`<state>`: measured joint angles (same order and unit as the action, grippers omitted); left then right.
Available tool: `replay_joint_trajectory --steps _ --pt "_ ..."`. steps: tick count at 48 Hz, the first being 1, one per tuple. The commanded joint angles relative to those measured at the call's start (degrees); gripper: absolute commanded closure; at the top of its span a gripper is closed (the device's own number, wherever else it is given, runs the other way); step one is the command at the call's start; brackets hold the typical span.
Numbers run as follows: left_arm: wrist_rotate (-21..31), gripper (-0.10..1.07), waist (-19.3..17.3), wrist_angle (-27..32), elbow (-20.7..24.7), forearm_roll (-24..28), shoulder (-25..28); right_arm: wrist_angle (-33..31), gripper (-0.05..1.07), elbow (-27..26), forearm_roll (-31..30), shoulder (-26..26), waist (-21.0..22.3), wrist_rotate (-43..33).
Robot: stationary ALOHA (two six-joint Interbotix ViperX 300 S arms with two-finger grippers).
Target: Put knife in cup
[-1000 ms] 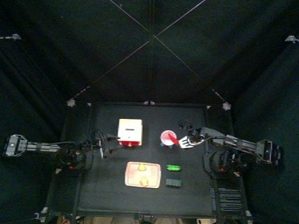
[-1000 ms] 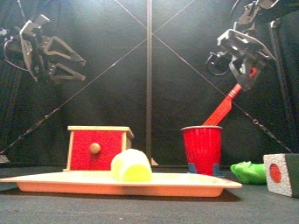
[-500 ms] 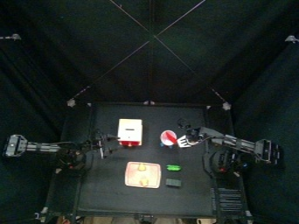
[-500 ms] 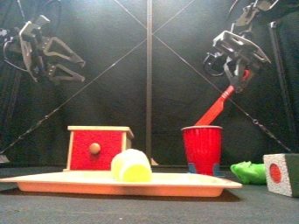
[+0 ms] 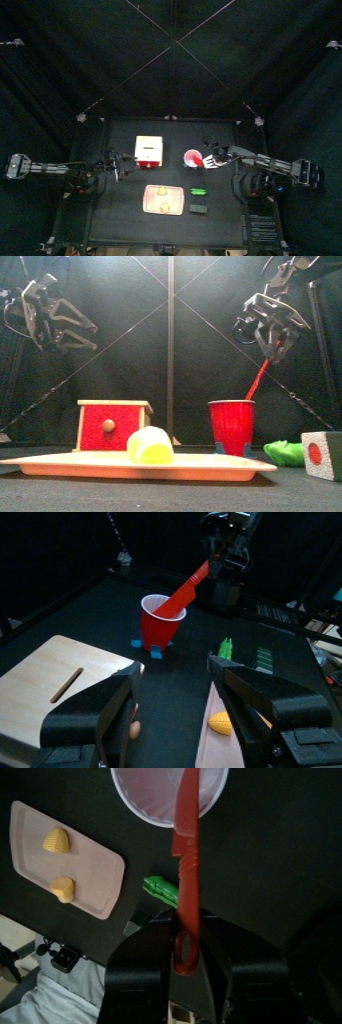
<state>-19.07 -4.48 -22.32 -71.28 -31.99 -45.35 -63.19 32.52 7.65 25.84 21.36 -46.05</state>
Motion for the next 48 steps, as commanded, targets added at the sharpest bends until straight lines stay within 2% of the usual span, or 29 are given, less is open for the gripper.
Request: replay_joint_trajectory --steps 1,10,48 --pt "-0.09 0.08 -0.18 -0.18 0.7 0.18 0.09 0.53 0.32 -2.02 -0.62 0.53 0.0 0.0" --pt "-0.09 0.08 -0.18 0.0 0.62 0.09 0.09 0.7 0.26 -2.02 -0.7 0.53 -0.09 0.0" --pt "0.0 0.08 -0.62 0.0 0.09 0.09 0.18 6.86 0.26 -2.29 -2.81 1.05 -1.49 0.0"
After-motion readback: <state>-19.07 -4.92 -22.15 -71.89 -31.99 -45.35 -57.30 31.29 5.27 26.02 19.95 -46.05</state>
